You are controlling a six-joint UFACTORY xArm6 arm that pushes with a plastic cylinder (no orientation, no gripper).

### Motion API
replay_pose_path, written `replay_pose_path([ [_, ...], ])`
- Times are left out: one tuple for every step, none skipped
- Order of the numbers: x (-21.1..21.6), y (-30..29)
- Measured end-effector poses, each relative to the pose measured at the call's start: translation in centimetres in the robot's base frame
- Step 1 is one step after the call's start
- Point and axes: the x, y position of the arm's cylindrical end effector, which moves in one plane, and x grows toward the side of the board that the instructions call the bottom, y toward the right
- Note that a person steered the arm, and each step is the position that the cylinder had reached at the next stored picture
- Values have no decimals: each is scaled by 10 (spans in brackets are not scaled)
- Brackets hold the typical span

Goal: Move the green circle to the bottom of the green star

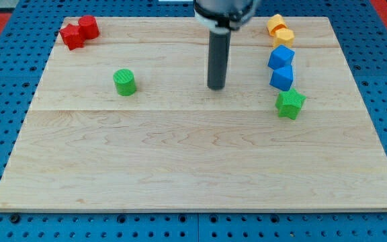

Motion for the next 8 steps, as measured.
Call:
replay_pose_path([
  [-40, -73],
  [-33, -154],
  [0, -166],
  [-4, -219],
  [25, -197],
  [47, -118],
  [69, -126],
  [97, -71],
])
